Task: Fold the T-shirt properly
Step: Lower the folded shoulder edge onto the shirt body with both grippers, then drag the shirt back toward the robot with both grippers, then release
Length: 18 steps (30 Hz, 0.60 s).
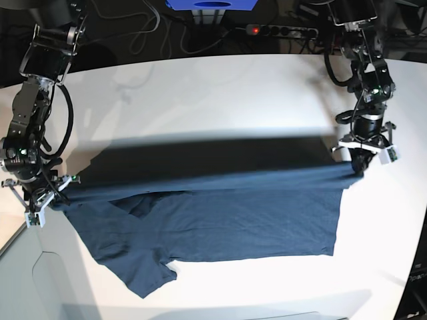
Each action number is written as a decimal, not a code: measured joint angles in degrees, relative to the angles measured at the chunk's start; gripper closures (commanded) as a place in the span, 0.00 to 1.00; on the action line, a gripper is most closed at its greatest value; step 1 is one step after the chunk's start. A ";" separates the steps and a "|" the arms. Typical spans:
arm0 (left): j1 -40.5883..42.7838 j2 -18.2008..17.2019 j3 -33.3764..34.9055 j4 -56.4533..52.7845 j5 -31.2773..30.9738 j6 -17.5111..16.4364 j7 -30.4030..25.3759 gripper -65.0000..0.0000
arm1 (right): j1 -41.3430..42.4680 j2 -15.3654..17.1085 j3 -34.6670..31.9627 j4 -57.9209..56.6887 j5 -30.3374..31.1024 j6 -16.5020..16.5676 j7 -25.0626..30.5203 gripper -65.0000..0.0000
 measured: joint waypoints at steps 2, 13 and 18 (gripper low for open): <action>-0.17 0.09 0.00 0.22 0.00 0.00 -0.02 1.00 | 0.20 0.02 0.00 1.97 0.17 0.00 0.90 1.00; 3.67 2.03 -0.31 1.75 -0.20 -0.02 -0.22 1.00 | -8.09 -0.04 0.07 3.48 -0.20 0.02 5.68 1.00; 7.04 3.58 -1.73 2.14 -0.17 -0.07 -0.85 1.00 | -12.68 1.27 1.14 4.09 -0.07 0.00 6.73 1.00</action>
